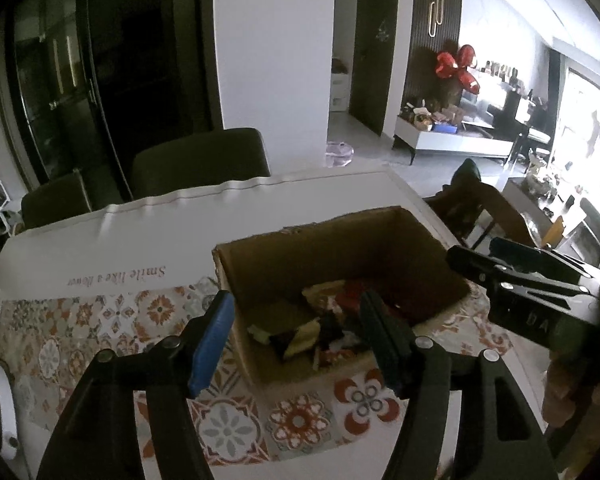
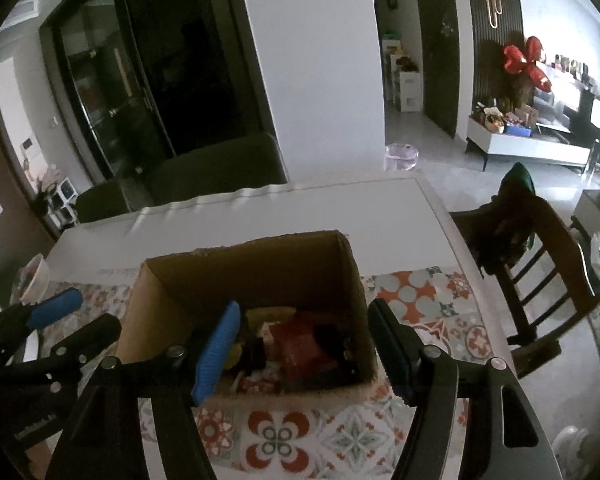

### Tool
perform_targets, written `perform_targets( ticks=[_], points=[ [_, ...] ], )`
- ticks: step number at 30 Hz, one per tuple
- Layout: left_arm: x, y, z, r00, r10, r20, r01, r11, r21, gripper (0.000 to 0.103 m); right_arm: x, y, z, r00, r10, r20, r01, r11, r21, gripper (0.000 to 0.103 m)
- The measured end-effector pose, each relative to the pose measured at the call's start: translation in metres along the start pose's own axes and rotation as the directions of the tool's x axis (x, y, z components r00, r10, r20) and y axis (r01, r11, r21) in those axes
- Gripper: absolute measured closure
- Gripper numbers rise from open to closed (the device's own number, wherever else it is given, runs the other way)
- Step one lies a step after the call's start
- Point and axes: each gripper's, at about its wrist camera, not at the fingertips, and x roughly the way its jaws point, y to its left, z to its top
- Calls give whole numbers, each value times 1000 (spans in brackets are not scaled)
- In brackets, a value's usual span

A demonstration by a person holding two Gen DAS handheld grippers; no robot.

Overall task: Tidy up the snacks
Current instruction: 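Withdraw both open tools from the box toward the remaining snacks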

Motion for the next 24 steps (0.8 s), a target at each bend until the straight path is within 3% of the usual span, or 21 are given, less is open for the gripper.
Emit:
perform_targets(
  ticks=[12,24],
  points=[
    [-42,-22,-43,1000,-21,-19,21,1000,16,39,-48,1,-38,1000,-9,19,10,999,-41,36],
    [-66,-43,-97,997,-21,-81,23,999,29,39,-78,-8,-96,999,-25,-34,23,998,-56,36]
  ],
)
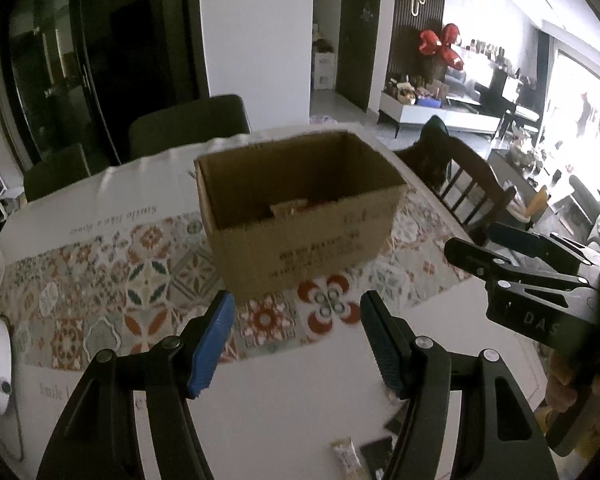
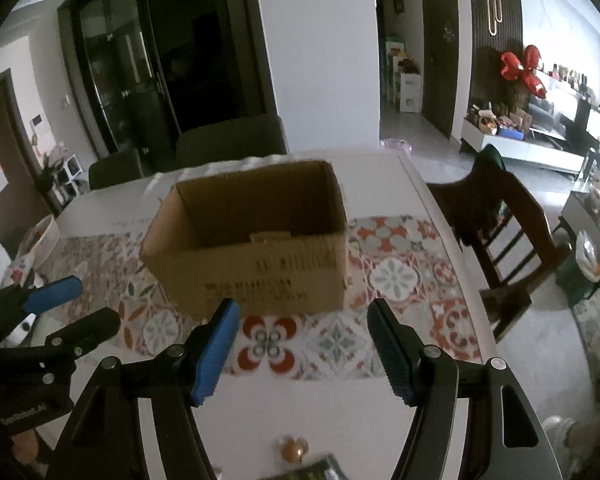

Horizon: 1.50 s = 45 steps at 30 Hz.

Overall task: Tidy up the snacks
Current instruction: 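Withdraw both open tools from the box toward the remaining snacks, then grasp the white wrapped candy with the left tool while the right tool grasps the orange candy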

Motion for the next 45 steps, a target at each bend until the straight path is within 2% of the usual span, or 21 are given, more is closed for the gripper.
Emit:
perform_targets(
  ticks=[9,21,32,38,45],
  points=[
    [0,-11,-43,997,19,-72,-20,1000,-17,39,3,-4,-42,996,3,-86,-6,999,-35,36],
    [14,-24,-94,991,20,-135,-27,998,-50,39,22,-2,-94,978,37,-206,-57,994,-92,36],
    [40,-29,-144,961,-10,-278,-24,993,-120,42,53,-1,-132,943,65,-326,-112,986,-127,36],
    [56,-29,-156,945,-46,-325,-12,985,-174,45,66,1,-139,929,90,-358,-140,983,-116,36],
    [73,-35,-161,932,-47,-359,-21,983,-181,48,81,-1,-139,920,104,-378,-146,986,-83,36]
  ],
)
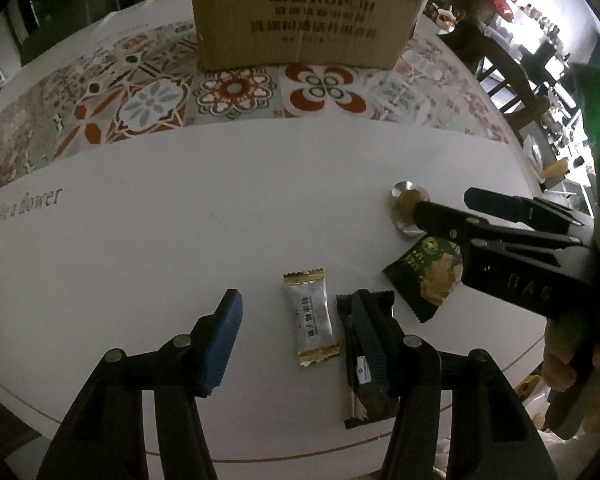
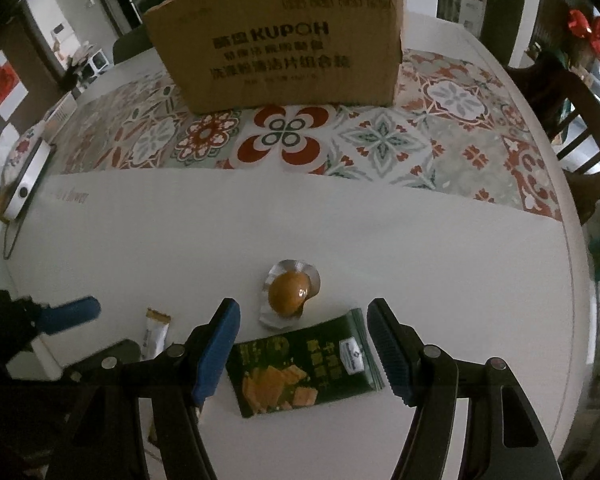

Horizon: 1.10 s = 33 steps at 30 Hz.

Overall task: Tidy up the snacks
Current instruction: 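Grasp the white wrapped candy with the left tool while the right tool grasps the orange candy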

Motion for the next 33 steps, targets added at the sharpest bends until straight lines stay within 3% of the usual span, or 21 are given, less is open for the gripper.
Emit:
perform_targets(
  ticks=[7,9,14,15,19,22,33],
  points=[
    [15,4,0,999,-23,-40,21,999,-45,57,9,0,5,1000,6,-11,-6,1000,2,38],
    [18,6,0,999,-26,-47,23,998,-55,58,12,2,6,1000,14,-17,-15,1000,-2,47],
    [23,8,2,998,-34,-58,30,997,-68,68,16,5,5,1000,12,-25,-13,1000,-15,49],
    [22,8,2,998,-32,-55,28,997,-69,68,17,6,5,1000,15,-26,-15,1000,-15,56],
    [23,7,3,998,-28,-54,25,998,-58,73,21,6,5,999,28,-45,-29,1000,-12,61],
    [24,6,5,998,-35,-53,33,998,-50,79,23,6,5,999,30,-43,-31,999,-15,71],
    [11,13,13,1000,-22,-2,22,998,-52,80,14,15,7,999,44,-23,-45,998,-31,71]
  ],
)
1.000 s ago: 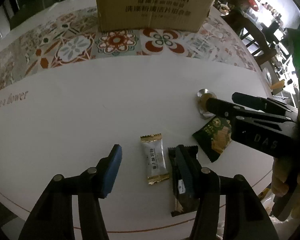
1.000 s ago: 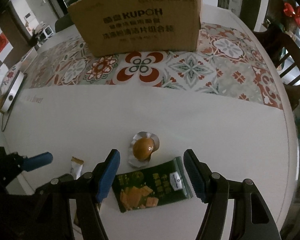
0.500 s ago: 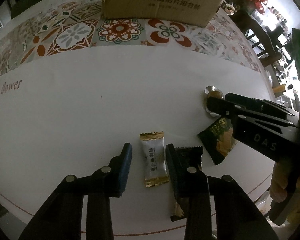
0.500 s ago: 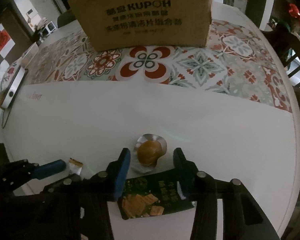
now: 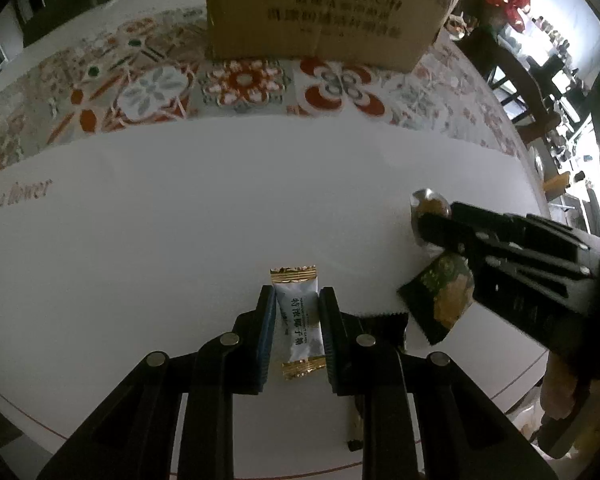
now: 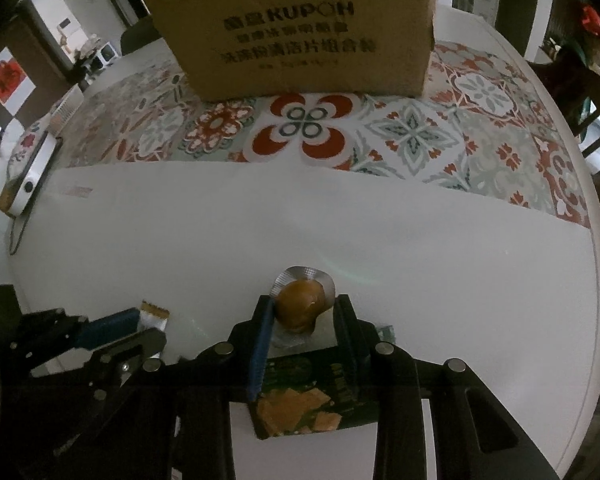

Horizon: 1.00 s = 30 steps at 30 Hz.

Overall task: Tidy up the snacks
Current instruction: 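Grasp the white wrapped candy with the left tool while the right tool grasps the orange candy, then carry the white candy and orange candy into the box and open both tools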

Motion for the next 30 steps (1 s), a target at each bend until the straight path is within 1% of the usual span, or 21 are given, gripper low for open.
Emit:
perform_targets(
  ticks=[6,13,21,23,30],
  points=[
    [-21,-2,14,998,-1,67,-1,1000,19,80,-16,7,5,999,12,36,-12,1000,0,71],
    [-51,-3,32,988,-13,157,4,998,59,80,-43,9,15,994,20,107,-22,1000,22,71],
    [-84,-5,61,966,-31,258,6,995,98,80,-77,15,35,978,11,208,-19,999,39,71],
    [-95,-6,69,957,-37,289,4,994,113,80,-84,17,41,972,4,234,-13,999,39,71],
    [-117,-7,96,931,-45,361,-13,988,156,80,-108,19,66,945,-20,326,6,999,46,71]
  ],
)
